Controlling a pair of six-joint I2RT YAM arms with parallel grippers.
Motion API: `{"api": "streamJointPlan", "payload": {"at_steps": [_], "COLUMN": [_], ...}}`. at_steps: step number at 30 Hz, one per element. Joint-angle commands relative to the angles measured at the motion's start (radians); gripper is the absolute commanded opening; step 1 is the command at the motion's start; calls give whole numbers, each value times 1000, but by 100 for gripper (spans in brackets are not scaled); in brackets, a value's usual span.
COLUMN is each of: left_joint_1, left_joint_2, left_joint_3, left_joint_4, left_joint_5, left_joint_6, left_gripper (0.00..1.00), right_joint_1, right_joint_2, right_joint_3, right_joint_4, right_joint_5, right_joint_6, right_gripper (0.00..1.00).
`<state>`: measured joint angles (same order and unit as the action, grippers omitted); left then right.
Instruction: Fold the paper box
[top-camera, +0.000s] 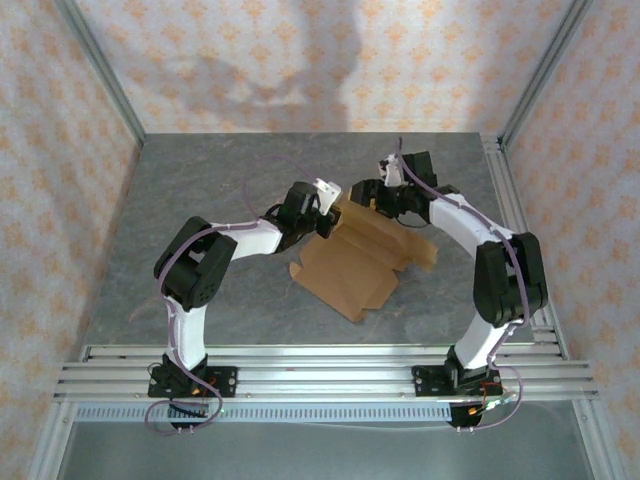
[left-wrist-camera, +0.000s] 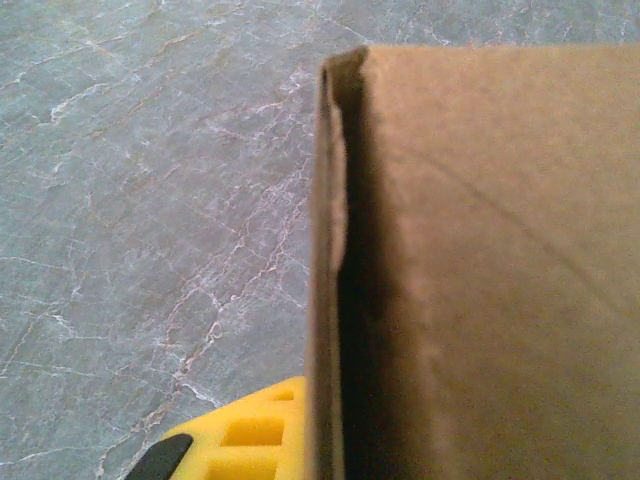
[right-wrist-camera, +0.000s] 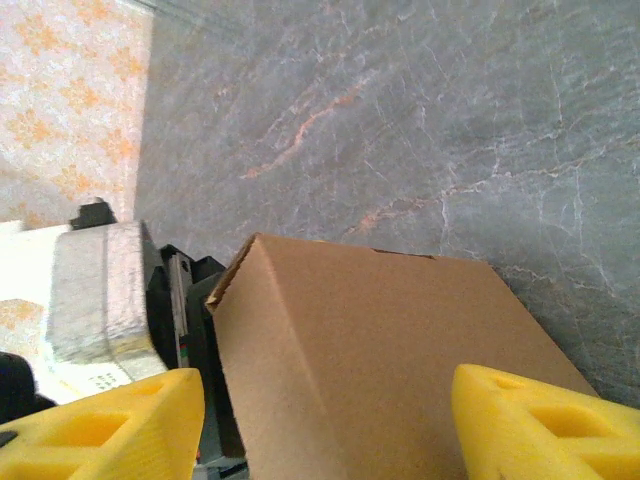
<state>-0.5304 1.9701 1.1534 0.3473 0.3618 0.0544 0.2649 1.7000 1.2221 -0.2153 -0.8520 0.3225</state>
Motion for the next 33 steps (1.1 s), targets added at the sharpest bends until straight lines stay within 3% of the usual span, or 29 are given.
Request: {"api": "streamJointPlan", "payload": {"at_steps": [1,9,13,20,27,33], "left_joint_1": [-8,-9,-8,-9,-8,-7], "left_joint_2": [-11,-42,-54,-110,-126,-96], "left_joint_3": [-22,-71,-82,-98,-69,-17], "left_joint_4": [62,121,144,170,161,133], "left_joint_5": [-14,-1,67,164,98,70], "left_joint_6": [36,19,30,40,-30,-60], "left_gripper": [0,0,0,0,0,0], "right_joint_1": [-7,-59,-86,-89,-69,-32], "right_joint_2": [-14,-29,-19,48,74,51], "right_joint_3": [20,-31,-30,-2,-21,-91], "right_joint_4": [0,88,81,51,96,246], "right_joint_5": [26,48,46,-9,-67,-140], "right_joint_6": [-1,102,127,101,132,199], "right_gripper": [66,65,63,44,22,18]}}
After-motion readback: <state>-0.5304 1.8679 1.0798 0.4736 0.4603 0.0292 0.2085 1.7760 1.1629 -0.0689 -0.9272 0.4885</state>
